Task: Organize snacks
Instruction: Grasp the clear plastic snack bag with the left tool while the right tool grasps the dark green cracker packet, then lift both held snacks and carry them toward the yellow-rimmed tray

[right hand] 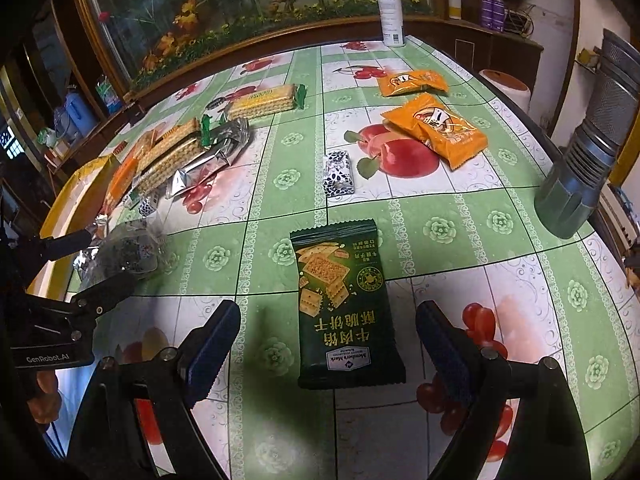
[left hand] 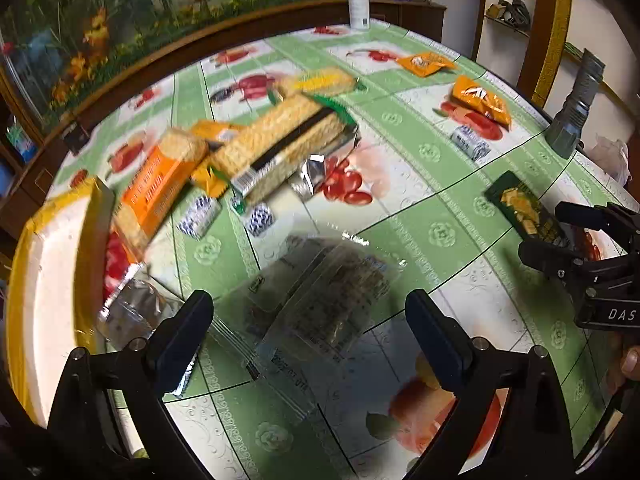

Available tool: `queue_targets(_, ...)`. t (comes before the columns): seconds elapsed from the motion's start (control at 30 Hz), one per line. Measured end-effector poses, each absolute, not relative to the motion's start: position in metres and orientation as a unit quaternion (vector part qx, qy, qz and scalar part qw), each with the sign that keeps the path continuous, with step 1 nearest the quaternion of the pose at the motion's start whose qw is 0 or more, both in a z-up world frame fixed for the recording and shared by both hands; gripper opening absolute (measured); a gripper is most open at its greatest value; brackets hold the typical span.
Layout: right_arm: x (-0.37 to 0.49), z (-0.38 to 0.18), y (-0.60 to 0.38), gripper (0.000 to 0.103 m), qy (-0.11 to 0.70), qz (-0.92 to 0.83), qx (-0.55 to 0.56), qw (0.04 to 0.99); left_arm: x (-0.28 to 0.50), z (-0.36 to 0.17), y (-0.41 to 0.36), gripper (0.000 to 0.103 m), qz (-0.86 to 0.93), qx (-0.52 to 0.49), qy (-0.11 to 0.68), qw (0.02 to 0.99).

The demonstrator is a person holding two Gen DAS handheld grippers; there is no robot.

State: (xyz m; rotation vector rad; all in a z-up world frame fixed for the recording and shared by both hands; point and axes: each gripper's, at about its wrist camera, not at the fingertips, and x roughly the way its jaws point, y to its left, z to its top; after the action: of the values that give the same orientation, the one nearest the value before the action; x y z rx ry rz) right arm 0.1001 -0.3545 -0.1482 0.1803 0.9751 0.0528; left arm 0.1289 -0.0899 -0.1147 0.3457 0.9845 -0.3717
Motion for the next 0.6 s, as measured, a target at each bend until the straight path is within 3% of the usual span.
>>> queue_targets(0.17, 0.109, -0.155, -0.346, 0.091, 0.47, 0.012, 0.03, 0.882, 0.138, -0.132, -0.084, 0.097, -0.164, 0.153, 0.489, 0.843)
queue_targets(0.3, 0.113, -0.155, -0.341, 0.086, 0.463, -0.002, -0.003, 0.886, 0.14, -0.131, -0.084, 0.087, -0.163, 0.139, 0.488, 0.846)
queue_targets(0.33, 0.113, -0.155, -0.341, 0.082, 0.461, 0.001, -0.001, 0.887, 0.14, -0.131, -0.084, 0.08, -0.163, 0.134, 0.488, 0.847)
queue_targets(0.4, 0.112, -0.153, -0.341, 0.064, 0.456, 0.001, -0.003, 0.89, 0.139, -0.129, -0.085, 0.068, -0.165, 0.129, 0.489, 0.847)
queue_targets(0.43, 0.111, -0.151, -0.341, 0.047, 0.454, -0.001, -0.001, 0.891, 0.138, -0.127, -0.086, 0.054, -0.16, 0.131, 0.484, 0.85)
queue_targets(0.53, 0.111, -0.149, -0.341, 0.046, 0.456, -0.003, 0.003, 0.89, 0.134, -0.126, -0.088, 0.035, -0.151, 0.132, 0.482, 0.853)
queue_targets(0.57, 0.11, -0.15, -0.341, 0.046, 0.457, -0.001, 0.008, 0.889, 0.133, -0.125, -0.087, 0.021, -0.148, 0.131, 0.481, 0.854)
queue_targets(0.6, 0.108, -0.149, -0.341, 0.046, 0.458, 0.003, 0.013, 0.889, 0.133, -0.124, -0.086, 0.015, -0.146, 0.128, 0.479, 0.856)
